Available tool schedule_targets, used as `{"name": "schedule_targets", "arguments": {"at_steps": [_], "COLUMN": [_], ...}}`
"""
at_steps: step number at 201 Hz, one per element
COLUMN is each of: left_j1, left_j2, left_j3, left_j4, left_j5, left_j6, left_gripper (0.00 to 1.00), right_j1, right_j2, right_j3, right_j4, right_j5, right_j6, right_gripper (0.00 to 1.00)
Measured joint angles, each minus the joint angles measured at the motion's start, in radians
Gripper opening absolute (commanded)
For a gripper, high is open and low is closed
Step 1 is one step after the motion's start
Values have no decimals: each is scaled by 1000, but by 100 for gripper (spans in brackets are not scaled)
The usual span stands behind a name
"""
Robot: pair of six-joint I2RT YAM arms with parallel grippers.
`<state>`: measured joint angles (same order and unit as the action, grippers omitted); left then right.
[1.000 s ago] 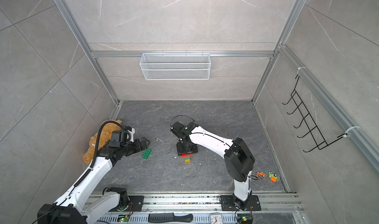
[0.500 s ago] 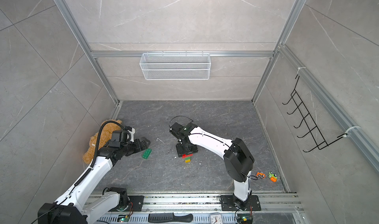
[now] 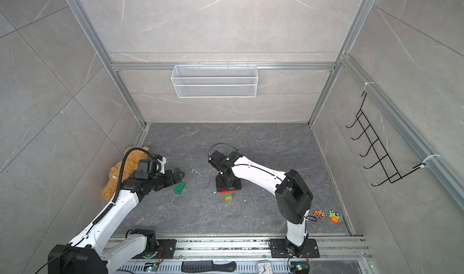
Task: Assemble an ice cream with lego
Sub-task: Assemble the lego brick with the lego brick.
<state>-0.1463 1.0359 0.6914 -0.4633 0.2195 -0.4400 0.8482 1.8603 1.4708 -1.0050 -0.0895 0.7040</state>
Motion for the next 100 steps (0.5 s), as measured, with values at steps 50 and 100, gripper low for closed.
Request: {"name": "schedule_targets", "arguments": {"at_steps": [50,100], "left_j1": [0,0], "left_j2": [0,0], "left_j3": [0,0], "left_j4": [0,0], "left_j5": [0,0], "left_j6": [3,4], "left_gripper": [99,99], "right_j1": [-11,46], "right_j2": [32,81], "right_j3": [36,107], "right_j4": [-38,-97], "right_j5": [-26,84], "right_j6": [24,0], "right_gripper": [42,40]}}
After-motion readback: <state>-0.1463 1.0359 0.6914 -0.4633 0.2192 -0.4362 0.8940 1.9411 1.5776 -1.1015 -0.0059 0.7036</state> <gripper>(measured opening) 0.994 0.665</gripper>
